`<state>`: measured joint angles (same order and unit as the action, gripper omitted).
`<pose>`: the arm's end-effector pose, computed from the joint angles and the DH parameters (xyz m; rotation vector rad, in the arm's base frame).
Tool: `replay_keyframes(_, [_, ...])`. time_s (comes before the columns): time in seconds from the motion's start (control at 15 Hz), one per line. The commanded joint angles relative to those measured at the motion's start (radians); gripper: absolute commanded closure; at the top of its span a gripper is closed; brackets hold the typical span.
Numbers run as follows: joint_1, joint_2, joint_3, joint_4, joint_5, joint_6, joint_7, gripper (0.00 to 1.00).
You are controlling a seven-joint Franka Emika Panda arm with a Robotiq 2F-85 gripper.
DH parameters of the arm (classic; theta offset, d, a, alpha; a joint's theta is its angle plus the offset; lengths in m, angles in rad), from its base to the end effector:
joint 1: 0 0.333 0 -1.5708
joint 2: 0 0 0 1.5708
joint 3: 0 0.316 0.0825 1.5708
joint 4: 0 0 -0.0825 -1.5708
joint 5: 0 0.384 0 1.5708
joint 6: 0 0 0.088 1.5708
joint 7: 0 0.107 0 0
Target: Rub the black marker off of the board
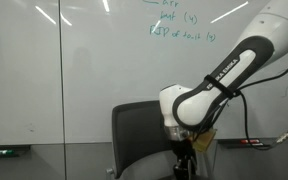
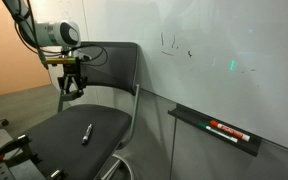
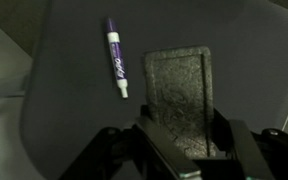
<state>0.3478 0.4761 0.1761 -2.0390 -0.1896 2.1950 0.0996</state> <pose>0.4890 0.2758 0.1879 2.8565 0.8100 -0.4135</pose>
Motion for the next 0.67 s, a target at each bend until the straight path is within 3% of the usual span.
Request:
replay_keyframes(0.0, [0.008, -0.206, -0.042, -0.094, -0.052, -0.151, 0.149, 0.67])
replay_keyframes(0.13, [-0.003, -0.291, -0.052, -0.142, -0.099, -0.19, 0.238, 0.67])
replay_keyframes(0.6, [-0.072, -0.521, -0.044, -0.397, -0.269, -0.016, 0.555, 0.67])
